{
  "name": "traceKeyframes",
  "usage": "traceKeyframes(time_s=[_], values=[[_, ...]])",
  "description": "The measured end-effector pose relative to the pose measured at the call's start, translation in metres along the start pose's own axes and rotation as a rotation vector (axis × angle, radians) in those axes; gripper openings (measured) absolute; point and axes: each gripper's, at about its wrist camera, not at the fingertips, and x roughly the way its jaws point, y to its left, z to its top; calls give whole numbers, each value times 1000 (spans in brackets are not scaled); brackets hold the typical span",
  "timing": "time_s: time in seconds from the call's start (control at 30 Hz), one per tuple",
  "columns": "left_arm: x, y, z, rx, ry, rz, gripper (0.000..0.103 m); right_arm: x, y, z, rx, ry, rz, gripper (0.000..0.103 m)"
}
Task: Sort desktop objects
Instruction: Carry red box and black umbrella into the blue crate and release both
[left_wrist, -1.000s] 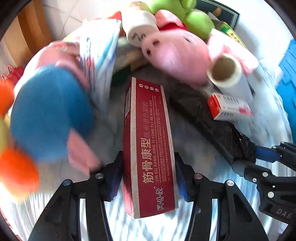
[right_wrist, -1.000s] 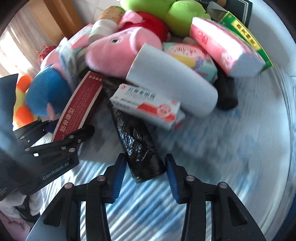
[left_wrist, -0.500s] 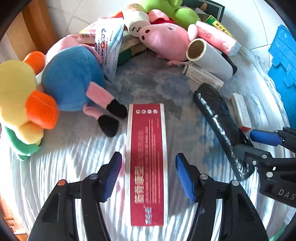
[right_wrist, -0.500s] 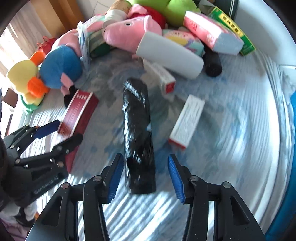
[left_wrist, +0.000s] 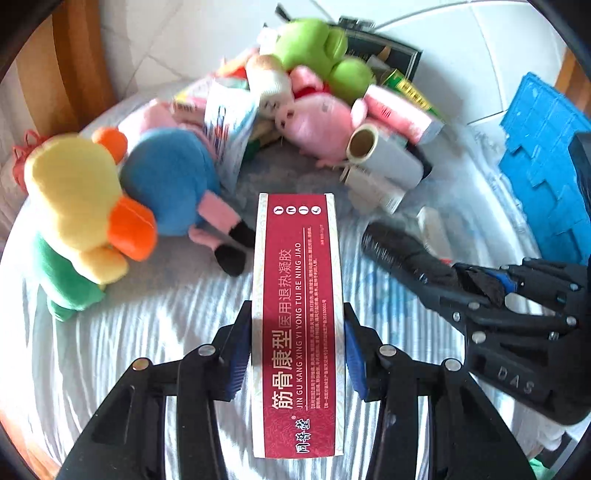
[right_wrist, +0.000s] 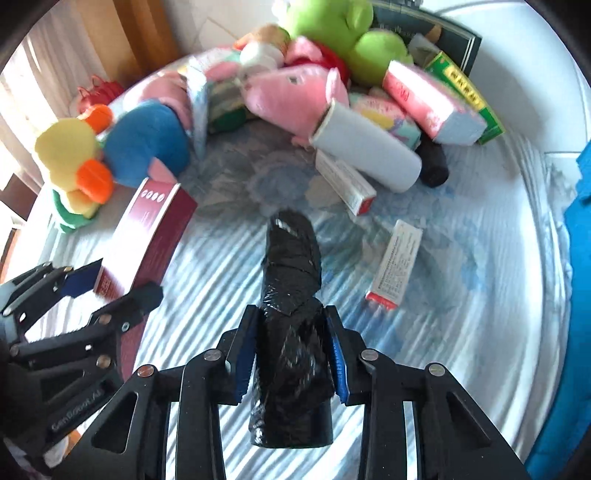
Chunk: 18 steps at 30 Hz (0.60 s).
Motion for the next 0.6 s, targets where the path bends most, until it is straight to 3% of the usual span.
traceKeyframes(time_s=[0.07, 0.27, 0.6], values=[[-14, -4, 20, 22, -31, -16, 44, -25, 0, -5, 13, -40, -4, 34], [-49, -13, 32, 103, -129, -75, 44, -62, 43, -3, 72, -174, -68, 34], [-107, -95, 62, 220, -272, -180, 44, -182, 8, -12, 139, -380, -189, 34]])
